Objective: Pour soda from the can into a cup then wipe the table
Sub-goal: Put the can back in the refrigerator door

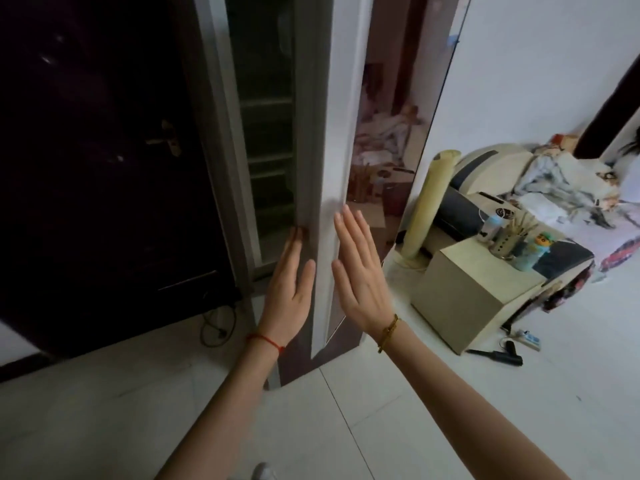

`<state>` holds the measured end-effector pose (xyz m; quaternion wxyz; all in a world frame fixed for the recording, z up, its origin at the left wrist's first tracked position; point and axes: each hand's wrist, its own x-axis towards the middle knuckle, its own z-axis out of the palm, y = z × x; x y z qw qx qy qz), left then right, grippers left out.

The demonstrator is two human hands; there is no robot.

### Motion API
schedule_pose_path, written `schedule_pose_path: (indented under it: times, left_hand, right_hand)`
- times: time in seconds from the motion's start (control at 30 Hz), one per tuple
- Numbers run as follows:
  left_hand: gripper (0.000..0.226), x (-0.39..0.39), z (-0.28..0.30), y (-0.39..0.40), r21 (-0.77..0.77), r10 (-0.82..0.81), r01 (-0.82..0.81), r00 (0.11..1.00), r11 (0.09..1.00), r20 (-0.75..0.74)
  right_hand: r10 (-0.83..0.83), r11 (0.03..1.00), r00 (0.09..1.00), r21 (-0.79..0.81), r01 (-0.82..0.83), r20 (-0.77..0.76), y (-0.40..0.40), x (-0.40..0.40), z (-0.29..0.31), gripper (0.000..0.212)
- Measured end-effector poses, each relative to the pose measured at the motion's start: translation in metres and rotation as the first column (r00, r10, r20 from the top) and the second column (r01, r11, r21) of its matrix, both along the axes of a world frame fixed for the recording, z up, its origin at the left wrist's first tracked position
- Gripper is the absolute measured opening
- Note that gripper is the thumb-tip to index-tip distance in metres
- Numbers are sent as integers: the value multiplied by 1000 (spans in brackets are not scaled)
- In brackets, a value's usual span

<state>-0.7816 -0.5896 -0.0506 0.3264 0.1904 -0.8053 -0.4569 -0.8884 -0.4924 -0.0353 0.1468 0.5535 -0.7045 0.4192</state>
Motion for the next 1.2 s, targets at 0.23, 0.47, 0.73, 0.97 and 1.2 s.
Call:
schedule_pose_path:
  times: [0.23,0.47,0.73,0.97,1.2]
  left_hand:
    - [56,-2,-1,-75,42,26,-25,1000,999,-6]
    - [59,-7,-7,-149,-36,126,-123,990,992,69]
    - [62,-16,-8,-205,-224,224,-196,969,955,107]
    - [64,-23,-14,-236,-315,232,-181,964,932,133]
    - [65,-19,-22,-241,-364,262,-182,947,914,184]
  right_hand:
    - [19,997,998,76,-14,-66,-83,-13,3,56]
    - [29,995,994,102,-18,-107,-159,-19,2,56]
    - [3,992,990,125,15,-141,-219,-31,2,56]
    - [-38,983,980,171,71,-194,-243,-40,0,57]
    - [-11,991,986,130,33,-165,-240,-42,3,60]
